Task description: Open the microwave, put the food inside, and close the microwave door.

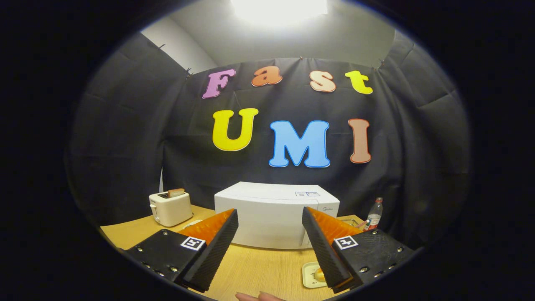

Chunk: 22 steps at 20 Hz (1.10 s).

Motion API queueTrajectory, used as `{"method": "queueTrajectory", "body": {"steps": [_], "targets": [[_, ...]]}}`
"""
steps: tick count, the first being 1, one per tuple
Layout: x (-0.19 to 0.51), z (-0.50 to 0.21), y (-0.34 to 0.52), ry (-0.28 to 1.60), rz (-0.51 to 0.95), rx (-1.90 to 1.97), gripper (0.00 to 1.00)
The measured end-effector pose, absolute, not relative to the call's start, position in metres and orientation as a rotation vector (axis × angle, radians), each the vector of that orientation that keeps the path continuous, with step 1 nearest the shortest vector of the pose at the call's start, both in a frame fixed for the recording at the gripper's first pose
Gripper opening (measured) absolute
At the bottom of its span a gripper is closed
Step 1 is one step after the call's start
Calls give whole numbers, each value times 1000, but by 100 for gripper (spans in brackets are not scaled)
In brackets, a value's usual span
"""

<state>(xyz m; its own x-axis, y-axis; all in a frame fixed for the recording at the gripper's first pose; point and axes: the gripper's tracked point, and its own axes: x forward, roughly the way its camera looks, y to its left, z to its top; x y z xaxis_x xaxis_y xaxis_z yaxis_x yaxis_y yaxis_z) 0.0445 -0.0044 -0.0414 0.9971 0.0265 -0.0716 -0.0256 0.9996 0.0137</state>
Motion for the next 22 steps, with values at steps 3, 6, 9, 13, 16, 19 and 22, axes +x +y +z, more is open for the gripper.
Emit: {"method": "queueTrajectory", "body": {"steps": [3, 6, 9, 13, 16, 19, 22], "targets": [[53, -50, 0, 71, 34, 2, 96], [64, -56, 4, 49, 43, 10, 96], [76, -69, 2, 54, 29, -3, 96], [92, -86, -3, 55, 1, 1, 96], [106, -107, -17, 85, -27, 24, 96], [118, -123, -30, 111, -53, 85, 97], [133, -137, -40, 135, -60, 114, 97]]}}
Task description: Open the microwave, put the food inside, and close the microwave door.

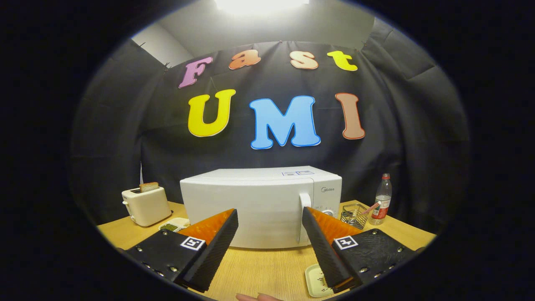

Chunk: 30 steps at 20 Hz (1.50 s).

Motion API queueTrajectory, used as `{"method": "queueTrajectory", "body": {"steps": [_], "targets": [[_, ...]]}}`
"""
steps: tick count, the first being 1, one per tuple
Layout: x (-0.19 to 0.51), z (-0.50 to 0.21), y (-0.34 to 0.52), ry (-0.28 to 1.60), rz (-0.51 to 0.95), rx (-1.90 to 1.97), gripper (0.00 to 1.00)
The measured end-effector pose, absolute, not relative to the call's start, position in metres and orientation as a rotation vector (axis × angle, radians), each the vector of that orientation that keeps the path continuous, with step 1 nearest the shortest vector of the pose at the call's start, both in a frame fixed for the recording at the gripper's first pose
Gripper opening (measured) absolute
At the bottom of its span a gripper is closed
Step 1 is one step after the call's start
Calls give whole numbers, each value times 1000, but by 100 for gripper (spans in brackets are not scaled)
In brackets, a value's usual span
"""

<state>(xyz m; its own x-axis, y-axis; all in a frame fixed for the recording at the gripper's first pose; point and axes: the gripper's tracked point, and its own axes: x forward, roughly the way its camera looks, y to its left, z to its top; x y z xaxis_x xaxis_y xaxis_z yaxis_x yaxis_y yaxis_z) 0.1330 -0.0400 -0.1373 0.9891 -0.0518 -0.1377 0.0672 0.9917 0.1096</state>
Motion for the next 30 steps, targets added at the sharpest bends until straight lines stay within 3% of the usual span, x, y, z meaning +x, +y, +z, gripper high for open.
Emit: {"method": "queueTrajectory", "body": {"steps": [11, 17, 20, 23, 24, 27, 28, 30], "targets": [[205, -183, -91, 158, -133, 142, 97], [238, -216, -96, 205, -93, 68, 97], [249, -223, -95, 195, -82, 89, 84], [257, -236, -106, 219, -128, 66, 84], [258, -237, -111, 221, -149, 62, 64], [256, -235, -118, 231, -178, 86, 31], [254, -235, -114, 234, -170, 80, 22], [254, -235, -115, 238, -152, 103, 14]]}}
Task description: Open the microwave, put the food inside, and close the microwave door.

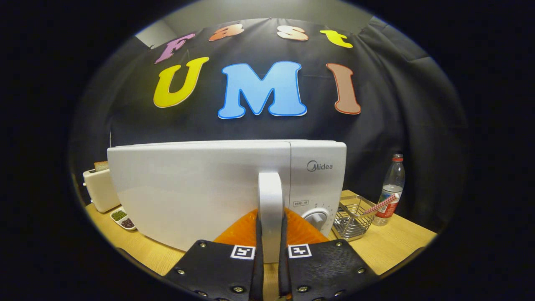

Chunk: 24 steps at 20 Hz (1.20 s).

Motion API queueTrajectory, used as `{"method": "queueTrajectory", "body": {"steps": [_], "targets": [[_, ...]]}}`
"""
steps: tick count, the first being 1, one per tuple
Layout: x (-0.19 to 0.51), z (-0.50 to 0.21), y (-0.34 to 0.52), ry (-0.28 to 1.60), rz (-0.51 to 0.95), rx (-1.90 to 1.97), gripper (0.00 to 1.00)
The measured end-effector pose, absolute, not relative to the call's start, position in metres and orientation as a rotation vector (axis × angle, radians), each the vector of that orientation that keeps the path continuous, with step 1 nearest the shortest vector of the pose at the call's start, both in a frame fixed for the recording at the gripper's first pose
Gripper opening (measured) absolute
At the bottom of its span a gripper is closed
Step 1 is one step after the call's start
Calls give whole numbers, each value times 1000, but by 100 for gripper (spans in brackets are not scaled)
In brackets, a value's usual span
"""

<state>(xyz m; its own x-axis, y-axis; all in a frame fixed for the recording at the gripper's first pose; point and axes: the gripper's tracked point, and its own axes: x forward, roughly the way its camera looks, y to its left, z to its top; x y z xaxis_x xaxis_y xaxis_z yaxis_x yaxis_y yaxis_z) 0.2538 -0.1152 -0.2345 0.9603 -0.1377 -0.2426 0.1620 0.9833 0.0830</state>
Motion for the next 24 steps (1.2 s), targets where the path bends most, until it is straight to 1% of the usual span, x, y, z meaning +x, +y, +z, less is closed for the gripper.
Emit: {"method": "queueTrajectory", "body": {"steps": [1, 2, 6, 12, 18, 24], "targets": [[249, -234, -115, 251, -153, 123, 14], [252, -236, -114, 261, -150, 134, 10], [212, -232, -101, 255, -114, 109, 10], [124, -216, -49, 229, 30, 123, 10], [68, -206, 9, 231, 169, 193, 10], [36, -199, 64, 216, 194, 203, 9]]}}
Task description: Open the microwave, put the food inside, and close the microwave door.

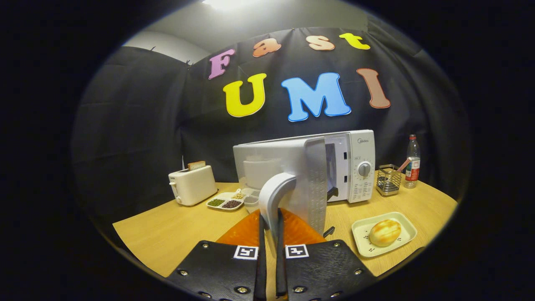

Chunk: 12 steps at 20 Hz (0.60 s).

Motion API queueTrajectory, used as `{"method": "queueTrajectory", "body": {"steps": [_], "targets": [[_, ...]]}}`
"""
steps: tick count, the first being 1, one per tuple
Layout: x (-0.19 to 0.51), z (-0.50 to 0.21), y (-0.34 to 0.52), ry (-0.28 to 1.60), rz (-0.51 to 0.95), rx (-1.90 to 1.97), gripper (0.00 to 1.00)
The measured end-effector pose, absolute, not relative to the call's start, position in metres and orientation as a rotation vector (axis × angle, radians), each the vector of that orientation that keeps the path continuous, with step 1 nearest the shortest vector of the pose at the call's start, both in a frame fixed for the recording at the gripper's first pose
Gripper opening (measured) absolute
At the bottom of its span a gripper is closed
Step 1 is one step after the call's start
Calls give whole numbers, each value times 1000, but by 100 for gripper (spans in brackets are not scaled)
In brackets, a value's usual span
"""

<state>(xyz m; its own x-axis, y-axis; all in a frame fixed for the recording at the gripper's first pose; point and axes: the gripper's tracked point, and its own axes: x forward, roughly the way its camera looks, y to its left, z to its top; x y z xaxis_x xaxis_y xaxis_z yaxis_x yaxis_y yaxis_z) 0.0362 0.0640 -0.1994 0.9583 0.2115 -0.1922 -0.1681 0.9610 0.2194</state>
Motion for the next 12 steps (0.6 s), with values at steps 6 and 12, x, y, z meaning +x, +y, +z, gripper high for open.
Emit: {"method": "queueTrajectory", "body": {"steps": [6, 12], "targets": [[12, -190, 146, 173, 176, 142, 9], [8, -186, 214, 112, -2, 74, 9]]}}
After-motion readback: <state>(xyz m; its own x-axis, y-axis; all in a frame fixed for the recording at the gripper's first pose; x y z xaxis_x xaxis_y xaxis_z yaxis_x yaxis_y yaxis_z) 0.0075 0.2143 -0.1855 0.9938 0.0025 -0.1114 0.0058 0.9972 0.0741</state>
